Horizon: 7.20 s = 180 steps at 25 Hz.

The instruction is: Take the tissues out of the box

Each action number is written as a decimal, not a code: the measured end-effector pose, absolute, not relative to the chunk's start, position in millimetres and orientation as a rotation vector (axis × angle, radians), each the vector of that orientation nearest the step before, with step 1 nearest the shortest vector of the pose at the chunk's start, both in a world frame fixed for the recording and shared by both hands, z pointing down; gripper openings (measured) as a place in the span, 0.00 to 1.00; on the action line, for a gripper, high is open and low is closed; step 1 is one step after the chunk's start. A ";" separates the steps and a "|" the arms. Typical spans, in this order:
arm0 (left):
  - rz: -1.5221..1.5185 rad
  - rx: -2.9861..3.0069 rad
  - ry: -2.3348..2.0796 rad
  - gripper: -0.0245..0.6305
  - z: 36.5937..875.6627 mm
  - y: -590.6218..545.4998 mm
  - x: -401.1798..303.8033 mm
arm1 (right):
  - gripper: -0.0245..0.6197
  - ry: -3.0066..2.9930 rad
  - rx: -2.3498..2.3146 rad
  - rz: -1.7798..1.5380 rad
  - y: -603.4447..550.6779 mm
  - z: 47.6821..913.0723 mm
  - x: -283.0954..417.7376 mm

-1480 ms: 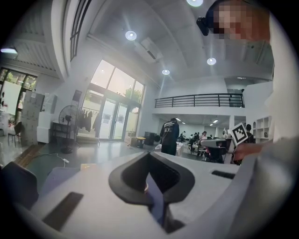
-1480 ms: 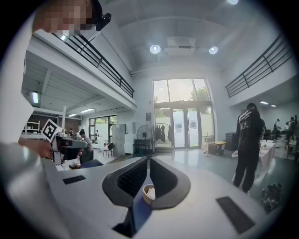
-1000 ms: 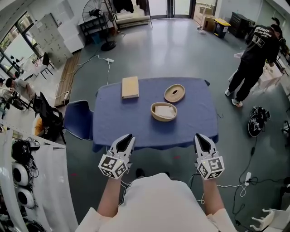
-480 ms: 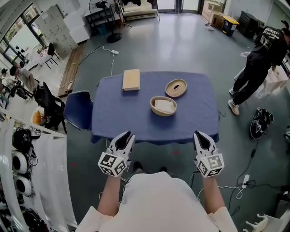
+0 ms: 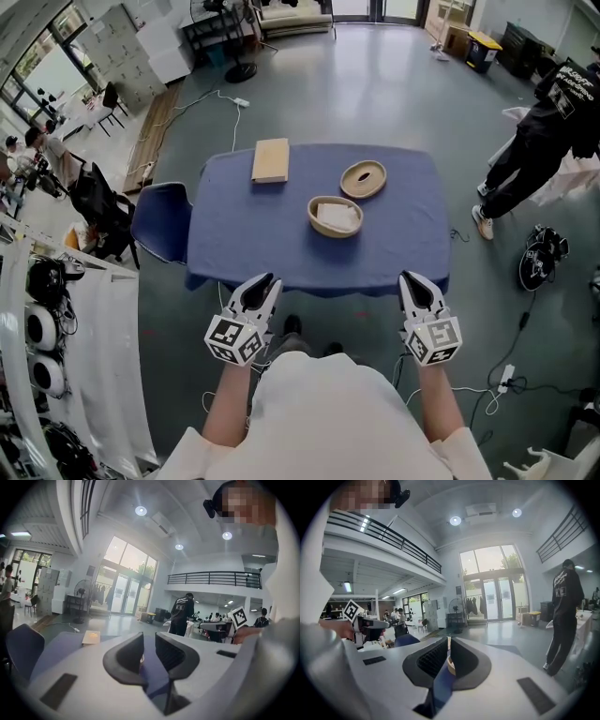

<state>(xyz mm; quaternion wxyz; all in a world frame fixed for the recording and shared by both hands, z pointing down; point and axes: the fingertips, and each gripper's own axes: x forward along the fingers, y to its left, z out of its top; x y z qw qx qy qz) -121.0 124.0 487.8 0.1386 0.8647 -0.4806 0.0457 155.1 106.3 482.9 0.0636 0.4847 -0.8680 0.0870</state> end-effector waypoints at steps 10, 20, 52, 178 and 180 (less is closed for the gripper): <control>0.144 2.517 -1.332 0.16 492.8 87.6 -119.9 | 0.10 -2.577 1.498 0.287 82.9 491.8 155.7; 0.185 2.573 -1.198 0.16 498.6 3.5 -124.7 | 0.10 -2.483 1.575 0.321 25.1 497.8 142.0; 0.703 2.715 -0.449 0.16 635.6 -159.3 -36.1 | 0.10 -2.090 1.821 0.611 -62.3 566.2 124.5; 0.150 2.591 -1.542 0.06 426.2 -167.0 -185.2 | 0.10 -2.606 1.391 0.206 -183.4 432.7 106.2; 0.142 2.592 -1.541 0.06 424.0 -168.2 -184.5 | 0.10 -2.604 1.398 0.197 -184.8 430.1 108.3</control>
